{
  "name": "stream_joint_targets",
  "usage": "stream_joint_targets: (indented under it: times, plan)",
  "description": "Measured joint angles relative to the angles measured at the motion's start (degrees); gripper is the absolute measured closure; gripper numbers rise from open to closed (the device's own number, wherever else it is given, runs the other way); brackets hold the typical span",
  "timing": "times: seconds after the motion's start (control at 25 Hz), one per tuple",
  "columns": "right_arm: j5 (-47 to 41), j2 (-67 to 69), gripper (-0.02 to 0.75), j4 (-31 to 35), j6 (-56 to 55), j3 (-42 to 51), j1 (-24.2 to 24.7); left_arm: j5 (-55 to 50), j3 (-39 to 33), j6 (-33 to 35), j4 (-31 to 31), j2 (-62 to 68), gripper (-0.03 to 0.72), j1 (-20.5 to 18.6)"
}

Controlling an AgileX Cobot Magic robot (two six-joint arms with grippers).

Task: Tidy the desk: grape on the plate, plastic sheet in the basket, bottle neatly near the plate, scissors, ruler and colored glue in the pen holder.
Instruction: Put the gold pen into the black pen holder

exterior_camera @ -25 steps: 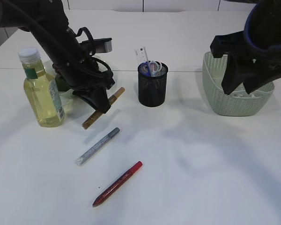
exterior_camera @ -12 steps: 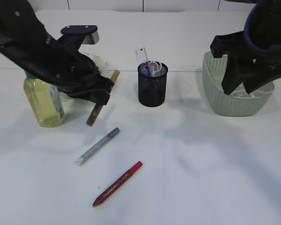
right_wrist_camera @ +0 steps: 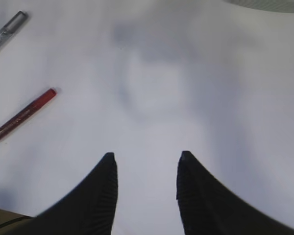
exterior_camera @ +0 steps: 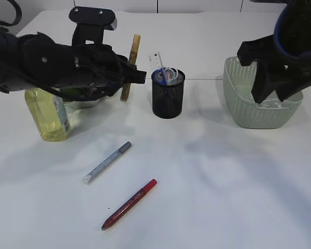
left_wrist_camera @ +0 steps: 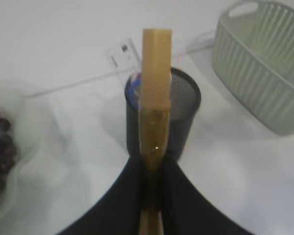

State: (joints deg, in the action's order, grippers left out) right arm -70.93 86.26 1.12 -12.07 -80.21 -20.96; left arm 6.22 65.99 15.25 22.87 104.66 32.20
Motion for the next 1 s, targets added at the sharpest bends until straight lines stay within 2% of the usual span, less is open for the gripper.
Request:
stream_joint_targets:
  times: [0.16,0.36,0.84,1.0]
  plan:
    - [0.0,0.0,0.407,-4.44,0.0,0.0,0.0,8.45,1.17,0.0,0.0,2.58,0.622,0.0]
    - [0.0,0.23,0.407,-9.14,0.0,0.0,0.0,10.65,7.27,0.0,0.0,7.17,0.619,0.18]
    - [0.0,0.94,0.407,-10.13,0.0,0.0,0.0,10.38,27.21,0.0,0.0,20.45,0.617,2.34]
    - [0.0,0.94,0.407,-11.73,0.0,0.0,0.0,9.13,30.57,0.0,0.0,23.74,0.617,2.67]
